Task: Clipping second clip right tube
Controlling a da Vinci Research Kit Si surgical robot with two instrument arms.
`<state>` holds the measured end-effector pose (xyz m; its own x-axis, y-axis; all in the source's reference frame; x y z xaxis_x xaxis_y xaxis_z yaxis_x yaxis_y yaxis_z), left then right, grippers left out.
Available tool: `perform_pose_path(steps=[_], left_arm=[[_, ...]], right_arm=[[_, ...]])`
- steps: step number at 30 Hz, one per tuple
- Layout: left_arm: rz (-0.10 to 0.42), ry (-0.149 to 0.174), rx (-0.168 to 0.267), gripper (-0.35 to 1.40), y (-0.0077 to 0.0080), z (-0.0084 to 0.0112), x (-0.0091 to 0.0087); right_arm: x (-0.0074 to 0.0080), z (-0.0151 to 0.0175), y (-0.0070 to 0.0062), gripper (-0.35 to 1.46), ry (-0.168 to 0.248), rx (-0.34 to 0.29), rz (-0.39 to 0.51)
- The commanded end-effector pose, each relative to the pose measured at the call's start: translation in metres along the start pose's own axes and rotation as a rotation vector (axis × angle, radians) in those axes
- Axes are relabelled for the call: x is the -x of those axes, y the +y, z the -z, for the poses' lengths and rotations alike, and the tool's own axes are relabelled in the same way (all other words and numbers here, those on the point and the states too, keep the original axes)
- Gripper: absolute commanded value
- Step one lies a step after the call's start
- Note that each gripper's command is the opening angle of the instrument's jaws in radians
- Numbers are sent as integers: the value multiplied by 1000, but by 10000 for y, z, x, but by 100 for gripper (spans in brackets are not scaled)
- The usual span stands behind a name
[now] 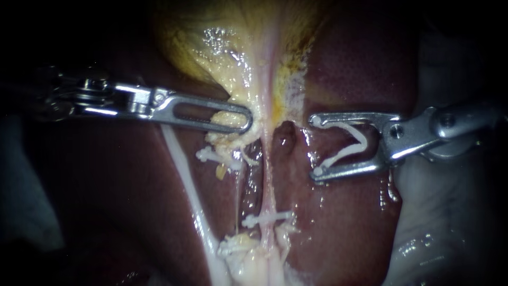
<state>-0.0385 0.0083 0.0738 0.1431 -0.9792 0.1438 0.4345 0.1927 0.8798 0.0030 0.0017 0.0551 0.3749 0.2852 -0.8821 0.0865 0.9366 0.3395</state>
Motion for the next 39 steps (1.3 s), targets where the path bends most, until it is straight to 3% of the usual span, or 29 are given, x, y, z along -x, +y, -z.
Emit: perform_pose_path(steps=[1, 8, 16, 19, 25, 34, 39], left_arm=[[0, 1, -1, -35, 0, 1, 0], [5, 4, -5, -35, -7, 30, 5], [29, -34, 16, -35, -35, 89, 24], [23, -45, 24, -35, -36, 101, 27], [24, -49, 25, -35, -32, 103, 27], [24, -50, 26, -35, -32, 103, 27], [24, -50, 26, -35, -32, 103, 26]], right_arm=[[0, 0, 0, 50, 0, 0, 0], [0, -1, 0, 50, 1, -2, 0], [0, -3, -1, 50, 2, -4, 0], [0, -4, -1, 50, 2, -7, 1], [1, -12, -3, 50, 4, -12, 2], [21, -64, -21, 49, 12, -46, -227], [36, -100, -32, 46, -27, -76, -309]])
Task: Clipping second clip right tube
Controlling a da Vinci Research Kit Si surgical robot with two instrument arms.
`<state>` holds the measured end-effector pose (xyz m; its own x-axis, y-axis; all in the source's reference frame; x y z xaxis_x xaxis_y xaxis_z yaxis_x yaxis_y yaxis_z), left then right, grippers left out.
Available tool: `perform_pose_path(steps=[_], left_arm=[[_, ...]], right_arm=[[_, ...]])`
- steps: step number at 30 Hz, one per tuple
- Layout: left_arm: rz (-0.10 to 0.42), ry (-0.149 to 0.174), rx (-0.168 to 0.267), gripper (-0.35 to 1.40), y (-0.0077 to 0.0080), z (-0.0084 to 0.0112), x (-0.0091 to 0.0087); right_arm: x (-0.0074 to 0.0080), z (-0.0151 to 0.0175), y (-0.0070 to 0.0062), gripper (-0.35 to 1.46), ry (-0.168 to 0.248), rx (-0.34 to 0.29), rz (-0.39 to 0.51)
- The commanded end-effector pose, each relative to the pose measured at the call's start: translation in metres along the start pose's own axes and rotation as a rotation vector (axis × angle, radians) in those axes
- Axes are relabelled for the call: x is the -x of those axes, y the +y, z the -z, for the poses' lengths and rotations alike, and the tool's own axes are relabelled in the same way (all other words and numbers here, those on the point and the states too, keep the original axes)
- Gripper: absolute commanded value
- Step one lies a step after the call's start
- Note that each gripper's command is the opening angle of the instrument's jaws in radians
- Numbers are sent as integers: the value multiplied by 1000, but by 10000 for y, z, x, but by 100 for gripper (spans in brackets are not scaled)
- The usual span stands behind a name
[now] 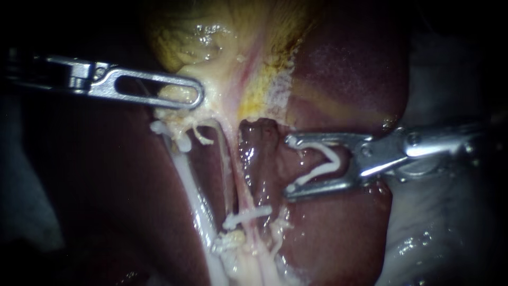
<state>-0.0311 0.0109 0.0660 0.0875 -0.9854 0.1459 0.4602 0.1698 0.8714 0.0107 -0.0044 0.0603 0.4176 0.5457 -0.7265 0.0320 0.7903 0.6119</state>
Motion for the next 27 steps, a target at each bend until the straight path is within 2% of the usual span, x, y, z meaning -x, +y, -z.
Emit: perform_pose_path(steps=[1, 9, 14, 22, 27], left_arm=[[0, 0, 0, -35, 0, 0, 0], [1, -1, 1, -35, -2, -2, 0], [1, -2, 2, -35, -2, -2, -1], [1, -2, 2, -35, -3, -3, -1], [1, -3, 3, -35, -3, -4, -1]], right_arm=[[3, -6, 0, 46, -8, -3, -10], [25, -54, 5, 45, -33, -20, -74], [28, -70, 4, 45, -38, -48, -82], [21, -77, 5, 43, 48, -93, -143], [19, -76, 6, 37, 59, -99, -171]])
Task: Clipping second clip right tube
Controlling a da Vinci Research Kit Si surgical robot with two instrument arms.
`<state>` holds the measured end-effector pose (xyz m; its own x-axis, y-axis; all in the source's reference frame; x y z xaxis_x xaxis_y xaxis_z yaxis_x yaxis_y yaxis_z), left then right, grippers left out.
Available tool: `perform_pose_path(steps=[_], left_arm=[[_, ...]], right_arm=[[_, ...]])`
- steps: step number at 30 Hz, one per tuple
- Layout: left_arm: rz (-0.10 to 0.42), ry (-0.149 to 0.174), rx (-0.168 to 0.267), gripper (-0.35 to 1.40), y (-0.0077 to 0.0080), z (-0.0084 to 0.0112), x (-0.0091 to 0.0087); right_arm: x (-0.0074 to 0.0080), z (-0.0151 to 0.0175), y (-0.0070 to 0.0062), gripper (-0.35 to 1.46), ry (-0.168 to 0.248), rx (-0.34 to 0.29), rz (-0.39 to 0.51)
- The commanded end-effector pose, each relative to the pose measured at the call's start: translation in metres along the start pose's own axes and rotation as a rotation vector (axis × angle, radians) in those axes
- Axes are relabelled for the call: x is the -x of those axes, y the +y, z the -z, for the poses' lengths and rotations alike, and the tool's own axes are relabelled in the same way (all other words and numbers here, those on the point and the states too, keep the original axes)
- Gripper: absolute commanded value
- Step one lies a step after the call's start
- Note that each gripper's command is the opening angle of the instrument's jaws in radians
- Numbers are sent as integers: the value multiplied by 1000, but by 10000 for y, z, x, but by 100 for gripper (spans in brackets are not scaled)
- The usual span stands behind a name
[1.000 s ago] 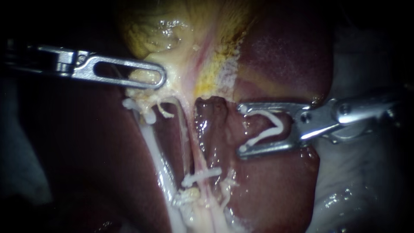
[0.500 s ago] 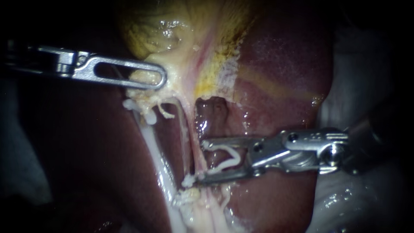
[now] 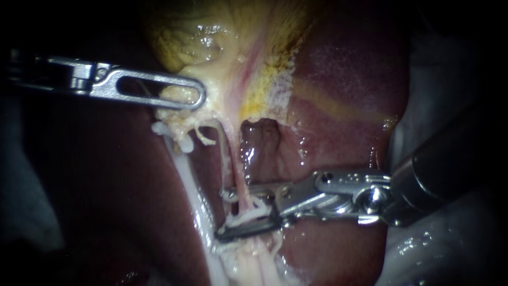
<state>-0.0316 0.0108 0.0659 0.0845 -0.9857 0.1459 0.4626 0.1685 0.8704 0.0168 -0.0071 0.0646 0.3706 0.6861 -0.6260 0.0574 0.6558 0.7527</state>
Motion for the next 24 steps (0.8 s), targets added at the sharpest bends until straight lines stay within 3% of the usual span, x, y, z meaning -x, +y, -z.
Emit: perform_pose_path(steps=[1, 3, 9, 24], left_arm=[[0, 0, 0, -35, 0, 0, 0], [0, 0, 0, -35, 0, 0, 0], [0, 0, 0, -35, 0, -1, 0], [0, -1, 1, -35, 1, -2, 0]], right_arm=[[-1, 1, 0, 34, 0, 2, -14], [-1, 1, 1, 23, 1, 4, -50], [1, 8, 3, -35, 1, -1, -90], [6, 15, 4, -35, -4, -4, -100]])
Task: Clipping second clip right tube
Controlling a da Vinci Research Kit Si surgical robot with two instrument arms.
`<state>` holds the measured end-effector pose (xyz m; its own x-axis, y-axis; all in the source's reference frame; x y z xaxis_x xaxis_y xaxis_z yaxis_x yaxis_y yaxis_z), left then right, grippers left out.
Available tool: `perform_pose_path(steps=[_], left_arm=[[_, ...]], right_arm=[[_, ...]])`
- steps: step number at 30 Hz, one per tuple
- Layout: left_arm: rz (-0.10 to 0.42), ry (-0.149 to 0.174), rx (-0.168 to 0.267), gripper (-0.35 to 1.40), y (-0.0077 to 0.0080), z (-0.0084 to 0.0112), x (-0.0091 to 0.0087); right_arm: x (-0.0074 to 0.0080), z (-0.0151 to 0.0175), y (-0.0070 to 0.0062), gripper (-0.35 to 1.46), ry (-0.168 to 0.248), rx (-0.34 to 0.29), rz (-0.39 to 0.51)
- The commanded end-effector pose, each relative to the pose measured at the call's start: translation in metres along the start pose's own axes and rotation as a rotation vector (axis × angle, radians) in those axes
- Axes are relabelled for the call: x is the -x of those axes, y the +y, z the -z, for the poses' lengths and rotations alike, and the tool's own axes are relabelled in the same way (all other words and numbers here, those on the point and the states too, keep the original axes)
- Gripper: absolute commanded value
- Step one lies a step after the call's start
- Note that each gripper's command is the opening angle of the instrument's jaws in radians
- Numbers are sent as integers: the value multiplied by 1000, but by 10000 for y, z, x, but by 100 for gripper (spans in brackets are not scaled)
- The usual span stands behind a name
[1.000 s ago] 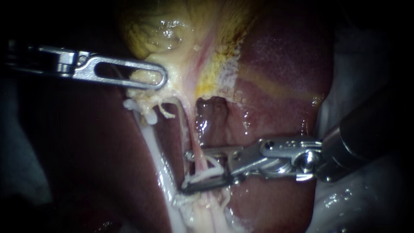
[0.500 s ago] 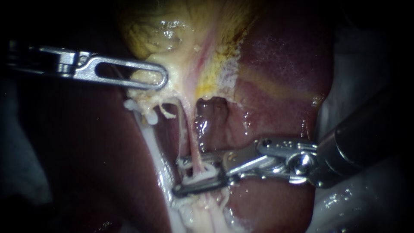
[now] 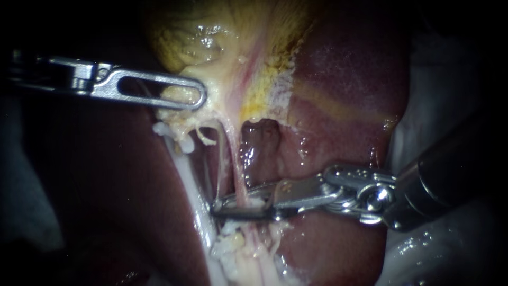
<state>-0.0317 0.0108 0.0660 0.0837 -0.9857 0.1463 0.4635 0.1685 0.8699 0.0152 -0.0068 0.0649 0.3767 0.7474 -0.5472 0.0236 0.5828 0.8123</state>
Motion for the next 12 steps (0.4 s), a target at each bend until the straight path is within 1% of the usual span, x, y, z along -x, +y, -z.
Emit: perform_pose_path(steps=[1, 12], left_arm=[[0, 0, 0, -35, 0, 0, 0], [0, 0, 0, -35, 0, 0, 0]], right_arm=[[1, 0, 0, -35, -2, 0, 0], [1, 1, 0, -35, -2, -1, 1]])
